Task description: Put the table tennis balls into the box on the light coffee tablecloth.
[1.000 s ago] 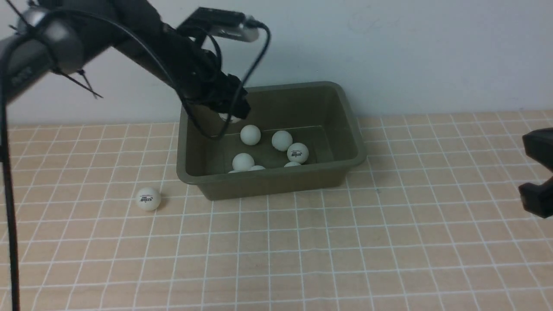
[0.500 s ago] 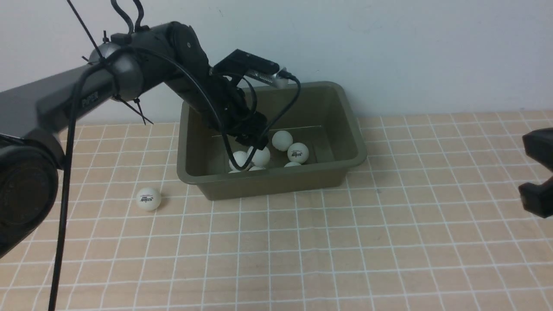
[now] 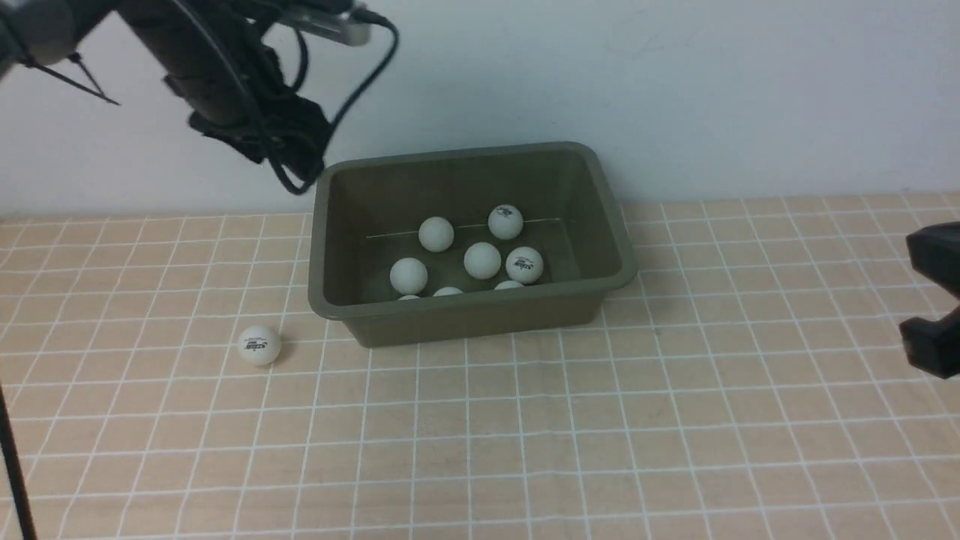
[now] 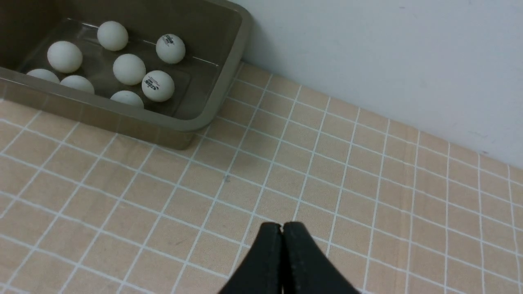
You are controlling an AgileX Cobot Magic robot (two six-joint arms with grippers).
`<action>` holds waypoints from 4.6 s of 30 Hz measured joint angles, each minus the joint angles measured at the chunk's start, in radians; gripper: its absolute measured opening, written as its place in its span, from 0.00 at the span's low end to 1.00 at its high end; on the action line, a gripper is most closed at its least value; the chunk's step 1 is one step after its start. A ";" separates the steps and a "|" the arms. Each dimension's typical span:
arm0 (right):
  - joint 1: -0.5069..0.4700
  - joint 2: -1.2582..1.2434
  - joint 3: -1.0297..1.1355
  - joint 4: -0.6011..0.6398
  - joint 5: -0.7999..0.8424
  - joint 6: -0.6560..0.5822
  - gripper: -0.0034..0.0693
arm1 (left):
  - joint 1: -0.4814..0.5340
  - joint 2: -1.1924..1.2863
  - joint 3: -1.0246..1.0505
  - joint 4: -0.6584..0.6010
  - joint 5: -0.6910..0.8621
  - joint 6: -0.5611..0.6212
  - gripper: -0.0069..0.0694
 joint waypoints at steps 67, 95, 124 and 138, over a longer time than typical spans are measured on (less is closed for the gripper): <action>0.000 0.000 0.000 0.000 -0.005 0.008 0.02 | 0.057 0.111 0.053 0.233 -0.016 -0.145 0.50; 0.000 0.000 0.000 0.004 0.005 0.008 0.02 | -0.116 0.342 -0.164 -0.248 -0.042 -0.068 0.74; 0.000 -0.242 0.110 -0.203 0.003 0.187 0.02 | -0.116 -0.384 -0.147 -0.206 0.027 0.018 0.00; 0.000 -0.483 0.434 -0.209 -0.049 0.220 0.02 | -0.116 -1.019 0.903 -0.215 -0.358 0.141 0.00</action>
